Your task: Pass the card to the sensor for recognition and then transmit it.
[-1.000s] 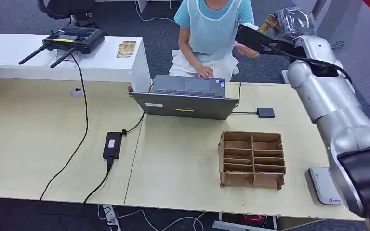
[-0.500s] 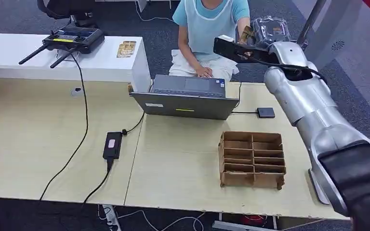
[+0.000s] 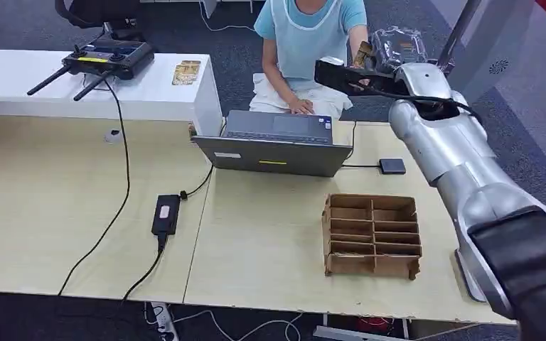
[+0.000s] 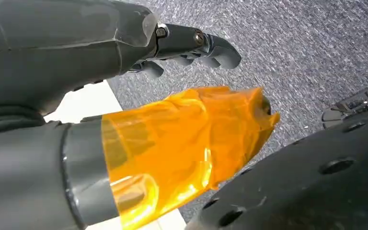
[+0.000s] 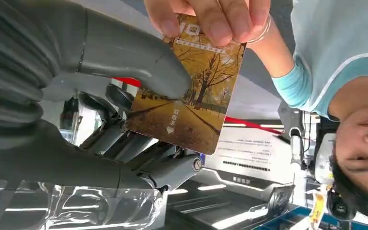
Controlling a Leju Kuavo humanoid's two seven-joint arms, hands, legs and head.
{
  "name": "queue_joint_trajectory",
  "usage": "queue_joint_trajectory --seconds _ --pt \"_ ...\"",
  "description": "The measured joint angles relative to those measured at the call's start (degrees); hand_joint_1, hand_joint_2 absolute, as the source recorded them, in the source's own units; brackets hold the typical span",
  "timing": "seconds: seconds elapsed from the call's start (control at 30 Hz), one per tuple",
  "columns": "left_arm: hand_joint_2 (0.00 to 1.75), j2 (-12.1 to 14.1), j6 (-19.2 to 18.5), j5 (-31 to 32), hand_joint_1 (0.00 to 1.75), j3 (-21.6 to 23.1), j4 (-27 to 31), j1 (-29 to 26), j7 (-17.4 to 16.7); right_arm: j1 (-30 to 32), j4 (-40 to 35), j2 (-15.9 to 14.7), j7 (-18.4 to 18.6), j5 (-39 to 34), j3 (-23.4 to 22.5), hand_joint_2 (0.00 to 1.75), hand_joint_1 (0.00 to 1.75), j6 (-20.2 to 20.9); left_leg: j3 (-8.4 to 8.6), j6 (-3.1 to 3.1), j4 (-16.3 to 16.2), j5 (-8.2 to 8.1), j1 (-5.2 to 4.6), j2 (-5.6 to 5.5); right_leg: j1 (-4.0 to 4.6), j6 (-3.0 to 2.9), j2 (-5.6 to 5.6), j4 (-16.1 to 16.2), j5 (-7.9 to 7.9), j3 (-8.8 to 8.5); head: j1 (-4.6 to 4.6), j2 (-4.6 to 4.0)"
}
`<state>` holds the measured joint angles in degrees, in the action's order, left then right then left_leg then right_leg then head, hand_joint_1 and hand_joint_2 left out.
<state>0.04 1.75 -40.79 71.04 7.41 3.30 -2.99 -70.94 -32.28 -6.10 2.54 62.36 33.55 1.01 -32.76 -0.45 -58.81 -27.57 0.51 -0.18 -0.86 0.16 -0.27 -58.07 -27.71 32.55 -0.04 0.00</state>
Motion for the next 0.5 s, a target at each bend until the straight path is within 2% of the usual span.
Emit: queue_joint_trajectory --seconds 0.03,0.07,0.1,0.17,0.2,0.23,0.27,0.5 --pt "0.0 0.0 0.0 0.0 0.0 0.0 0.0 0.0 0.0 0.0 0.0 0.0 0.0 0.0 0.0 1.75 1.75 0.0 0.0 0.0 0.0 0.0 0.0 0.0 0.0 0.0 0.0 0.0 0.0 0.0 0.02 0.0" --pt "0.0 0.0 0.0 0.0 0.0 0.0 0.0 0.0 0.0 0.0 0.0 0.0 0.0 0.0 0.0 1.75 1.61 0.0 0.0 0.0 0.0 0.0 0.0 0.0 0.0 0.0 0.0 0.0 0.0 0.0 0.02 0.0" --pt "0.0 0.0 0.0 0.0 0.0 0.0 0.0 0.0 0.0 0.0 0.0 0.0 0.0 0.0 0.0 1.75 0.4 0.0 0.0 0.0 0.0 0.0 0.0 0.0 0.0 0.0 0.0 0.0 0.0 0.0 0.02 0.02" --pt "0.0 0.0 0.0 0.0 0.0 0.0 0.0 0.0 0.0 0.0 0.0 0.0 0.0 0.0 0.0 1.75 0.4 0.0 0.0 0.0 0.0 0.0 0.0 0.0 0.0 0.0 0.0 0.0 0.0 0.0 0.02 0.0" --pt "0.0 0.0 0.0 0.0 0.0 0.0 0.0 0.0 0.0 0.0 0.0 0.0 0.0 0.0 0.0 1.75 0.19 0.0 0.0 0.0 0.0 0.0 0.0 0.0 0.0 0.0 0.0 0.0 0.0 0.0 0.02 0.0" --pt "0.0 0.0 0.0 0.0 0.0 0.0 0.0 0.0 0.0 0.0 0.1 0.0 0.0 0.0 0.0 1.75 0.19 0.0 0.0 0.0 0.0 0.0 0.0 0.0 0.0 0.0 0.0 0.0 0.0 0.0 0.02 0.0" --pt "0.0 0.0 0.0 0.0 0.0 0.0 0.0 0.0 0.0 0.0 0.1 0.0 0.0 0.0 0.0 1.75 0.0 0.0 0.0 0.0 0.0 0.0 0.0 0.0 0.0 0.0 0.0 0.0 0.0 0.0 0.02 0.02" --pt "0.0 0.0 0.0 -0.4 0.0 0.9 0.0 0.0 0.0 0.4 -0.5 0.1 1.1 1.1 -0.7 1.75 0.0 -3.0 0.01 0.0 0.0 0.0 0.0 0.0 -0.01 0.0 0.0 0.0 0.0 0.0 0.0 0.0"
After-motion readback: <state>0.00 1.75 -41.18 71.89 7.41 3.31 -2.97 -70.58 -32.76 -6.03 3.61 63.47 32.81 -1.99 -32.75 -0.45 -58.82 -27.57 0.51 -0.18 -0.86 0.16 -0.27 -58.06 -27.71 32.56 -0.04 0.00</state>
